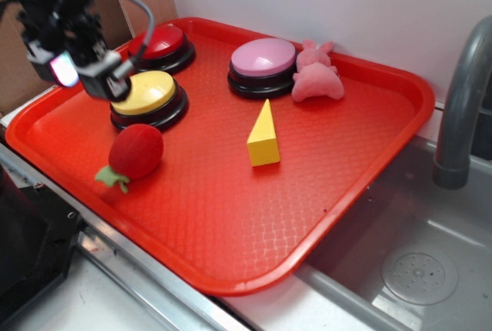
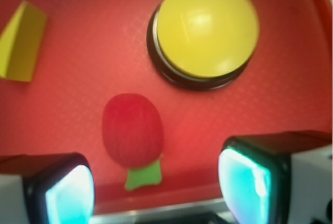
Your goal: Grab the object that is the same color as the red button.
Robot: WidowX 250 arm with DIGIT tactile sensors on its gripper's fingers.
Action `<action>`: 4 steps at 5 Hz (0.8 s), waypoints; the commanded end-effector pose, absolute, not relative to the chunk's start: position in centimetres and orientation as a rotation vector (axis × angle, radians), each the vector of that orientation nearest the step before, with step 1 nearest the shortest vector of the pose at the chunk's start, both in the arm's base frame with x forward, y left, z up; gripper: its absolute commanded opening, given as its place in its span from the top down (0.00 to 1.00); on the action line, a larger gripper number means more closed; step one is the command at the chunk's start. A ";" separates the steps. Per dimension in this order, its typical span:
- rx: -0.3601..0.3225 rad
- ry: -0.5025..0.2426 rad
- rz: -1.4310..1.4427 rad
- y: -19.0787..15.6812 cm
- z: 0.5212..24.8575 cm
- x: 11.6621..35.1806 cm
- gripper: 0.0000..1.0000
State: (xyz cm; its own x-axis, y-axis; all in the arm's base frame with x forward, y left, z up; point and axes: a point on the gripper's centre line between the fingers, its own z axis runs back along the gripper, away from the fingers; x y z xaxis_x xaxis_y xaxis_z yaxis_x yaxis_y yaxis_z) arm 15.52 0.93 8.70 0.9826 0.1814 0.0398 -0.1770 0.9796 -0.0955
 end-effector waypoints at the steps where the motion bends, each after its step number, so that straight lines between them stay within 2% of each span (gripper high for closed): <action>1: -0.026 -0.068 0.189 0.2 3.4 16.2 0.00; 2: -0.041 -0.101 0.197 -0.3 2.3 16.2 0.00; 3: -0.065 -0.131 0.218 -0.8 2.4 16.2 0.83; 4: -0.059 -0.155 0.234 -0.7 3.3 16.2 1.00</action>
